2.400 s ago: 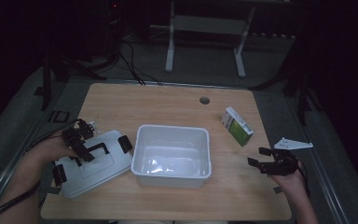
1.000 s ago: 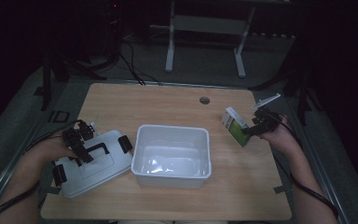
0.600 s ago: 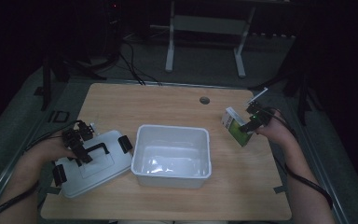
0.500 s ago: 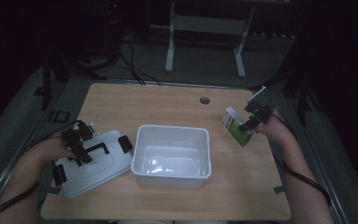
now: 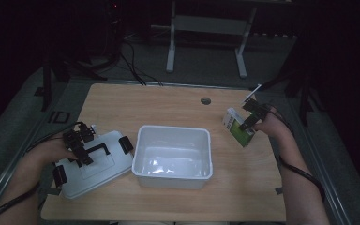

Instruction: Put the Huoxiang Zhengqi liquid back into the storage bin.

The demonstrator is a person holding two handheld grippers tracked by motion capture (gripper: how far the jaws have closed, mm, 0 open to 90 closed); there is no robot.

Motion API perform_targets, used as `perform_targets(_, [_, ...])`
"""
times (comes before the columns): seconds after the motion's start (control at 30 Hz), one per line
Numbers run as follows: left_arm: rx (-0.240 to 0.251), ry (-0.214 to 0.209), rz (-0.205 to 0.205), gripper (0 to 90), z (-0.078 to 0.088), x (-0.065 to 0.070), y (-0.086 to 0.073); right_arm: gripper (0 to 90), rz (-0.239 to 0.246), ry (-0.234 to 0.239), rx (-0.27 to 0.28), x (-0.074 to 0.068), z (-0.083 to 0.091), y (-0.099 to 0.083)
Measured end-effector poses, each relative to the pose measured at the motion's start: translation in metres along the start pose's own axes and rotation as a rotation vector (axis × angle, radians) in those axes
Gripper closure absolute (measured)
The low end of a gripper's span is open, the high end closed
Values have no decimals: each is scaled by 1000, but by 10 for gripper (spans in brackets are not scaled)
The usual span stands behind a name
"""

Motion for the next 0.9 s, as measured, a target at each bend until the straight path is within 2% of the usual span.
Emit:
perform_targets(0.27, [-6, -2, 1, 199, -1, 0, 1, 452, -15, 31, -55, 0, -8, 6])
perform_targets(0.47, [-6, -1, -3, 199, -1, 0, 3, 472, -17, 34, -77, 0, -11, 10])
perform_targets(0.5, [-7, 0, -4, 199, -1, 0, 3, 482, -4, 27, -91, -1, -13, 11])
perform_targets(0.63, [-11, -4, -2, 199, -2, 0, 3, 510, -7, 28, -105, -2, -17, 14])
perform_targets(0.9, [-20, -3, 5, 200, -3, -1, 1, 566, 20, 31, -150, -5, -25, 17])
Point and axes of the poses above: each handheld gripper's, and its own axes: z roughly backward along the jaws, y roughly out of its top, x roughly to its right, the point moved 3 cm from there along -z, roughly forward along the jaws, and after that the axes turned 12 degrees about -y, right-handed, at the moved point
